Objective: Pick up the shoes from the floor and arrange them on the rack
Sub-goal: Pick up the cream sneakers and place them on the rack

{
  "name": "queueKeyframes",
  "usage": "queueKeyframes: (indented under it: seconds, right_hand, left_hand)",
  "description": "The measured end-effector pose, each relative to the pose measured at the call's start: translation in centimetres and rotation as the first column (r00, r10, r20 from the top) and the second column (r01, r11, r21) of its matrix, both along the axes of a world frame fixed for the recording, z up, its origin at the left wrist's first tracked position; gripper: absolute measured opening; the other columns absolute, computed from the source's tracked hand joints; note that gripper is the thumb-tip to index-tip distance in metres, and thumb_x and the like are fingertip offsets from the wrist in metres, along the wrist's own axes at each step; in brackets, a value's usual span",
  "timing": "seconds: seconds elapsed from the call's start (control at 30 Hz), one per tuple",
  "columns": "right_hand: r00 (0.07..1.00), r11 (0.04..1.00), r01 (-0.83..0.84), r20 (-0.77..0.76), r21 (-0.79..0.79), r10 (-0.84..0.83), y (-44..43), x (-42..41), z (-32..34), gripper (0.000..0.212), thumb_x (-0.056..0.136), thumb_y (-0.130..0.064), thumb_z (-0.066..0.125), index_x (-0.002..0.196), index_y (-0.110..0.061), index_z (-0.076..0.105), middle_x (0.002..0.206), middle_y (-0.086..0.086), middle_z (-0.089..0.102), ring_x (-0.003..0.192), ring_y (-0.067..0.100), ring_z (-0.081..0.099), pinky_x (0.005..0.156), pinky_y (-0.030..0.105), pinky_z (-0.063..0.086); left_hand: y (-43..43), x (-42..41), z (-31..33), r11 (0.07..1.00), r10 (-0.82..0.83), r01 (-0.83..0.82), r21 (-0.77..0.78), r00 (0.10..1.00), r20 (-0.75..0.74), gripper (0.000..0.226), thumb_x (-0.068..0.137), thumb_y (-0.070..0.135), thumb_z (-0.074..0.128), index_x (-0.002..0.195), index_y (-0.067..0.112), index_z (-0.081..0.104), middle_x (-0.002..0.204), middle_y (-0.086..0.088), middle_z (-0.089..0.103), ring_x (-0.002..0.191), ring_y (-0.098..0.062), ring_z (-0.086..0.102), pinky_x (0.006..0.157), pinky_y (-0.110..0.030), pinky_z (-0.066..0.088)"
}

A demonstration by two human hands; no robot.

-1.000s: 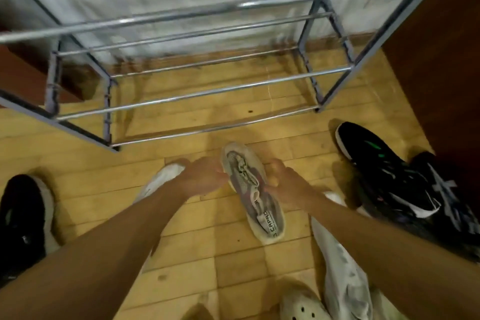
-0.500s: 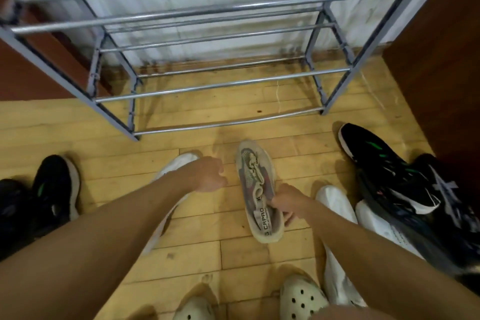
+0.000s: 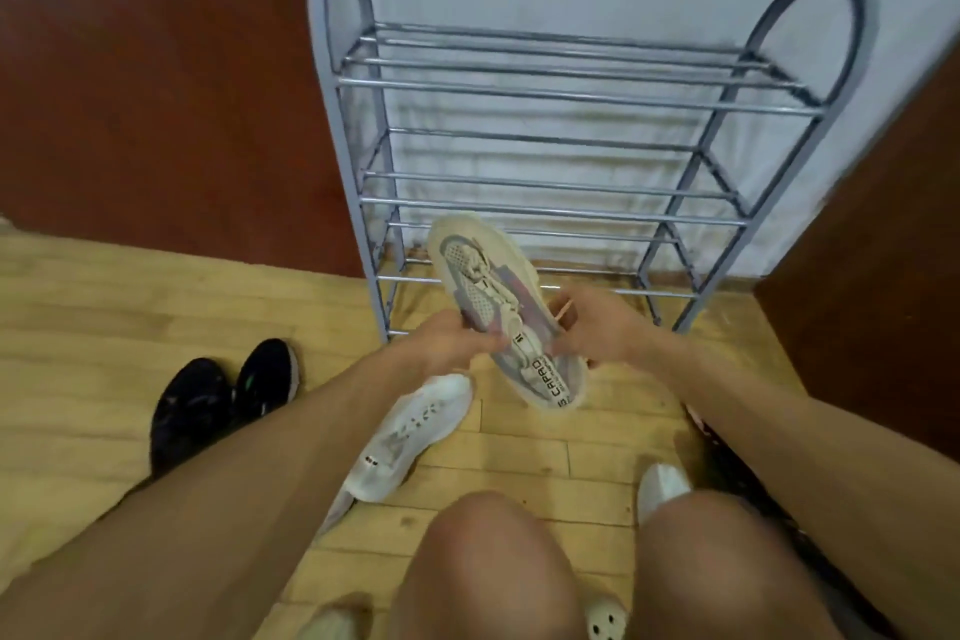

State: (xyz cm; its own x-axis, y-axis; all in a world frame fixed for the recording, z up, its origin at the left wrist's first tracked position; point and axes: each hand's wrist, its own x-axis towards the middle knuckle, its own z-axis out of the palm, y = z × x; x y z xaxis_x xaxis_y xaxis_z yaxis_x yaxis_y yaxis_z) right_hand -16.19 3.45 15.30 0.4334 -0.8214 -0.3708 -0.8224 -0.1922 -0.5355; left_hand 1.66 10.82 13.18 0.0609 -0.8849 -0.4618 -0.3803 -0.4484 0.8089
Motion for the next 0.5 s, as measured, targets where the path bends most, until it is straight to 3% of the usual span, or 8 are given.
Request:
queueKeyframes:
  seconds: [0.13,0.27,0.33,0.5]
  right_hand:
    - [0.994,0.987,-0.093,0.053,-0.133,0.1,2.4,5.7,6.4,0.036,0.075,-0.018,0.077,0.106,-0.009,0.061,0.092,0.009,0.067,0.073,0.028,0.068,0.061,0.044,0.061]
    - [0.965,0.977,-0.166,0.184,-0.133,0.189,6.5,12.2,8.6,0.033,0.076,-0.021,0.077,0.106,-0.012,0.066,0.087,0.009,0.071,0.075,0.029,0.07,0.06,0.041,0.06]
    - [0.945,0.974,-0.201,0.239,-0.109,0.222,9.0,15.3,8.2,0.033,0.077,-0.024,0.076,0.107,-0.017,0.066,0.085,0.002,0.069,0.074,0.023,0.07,0.055,0.036,0.061]
    - [0.922,0.944,-0.318,0.263,0.091,0.285,14.6,20.7,5.1,0.053,0.082,-0.033,0.072,0.131,-0.024,0.054,0.097,-0.004,0.066,0.078,0.01,0.065,0.06,0.032,0.061]
  left_hand:
    - [4.1,2.9,4.6,0.93,0.301,-0.34,-0.137,0.922,-0.244,0.025,0.089,0.022,0.062,0.112,0.013,0.057,0.111,-0.007,0.067,0.087,-0.019,0.064,0.089,-0.04,0.05]
    - [9.4,8.2,6.5,0.846,0.44,-0.518,-0.129,0.814,-0.38,0.043,0.084,0.019,0.069,0.123,0.011,0.052,0.116,-0.01,0.067,0.102,-0.026,0.065,0.085,-0.044,0.055]
    - [12.4,10.7,6.1,0.803,0.494,-0.586,-0.107,0.756,-0.43,0.049,0.08,0.016,0.073,0.123,0.015,0.048,0.114,-0.008,0.068,0.099,-0.025,0.067,0.077,-0.042,0.057]
    - [19.6,15.2,3.0,0.651,0.661,-0.758,-0.038,0.59,-0.464,0.054,0.078,0.007,0.073,0.124,0.012,0.045,0.109,-0.01,0.068,0.098,-0.029,0.066,0.082,-0.05,0.056]
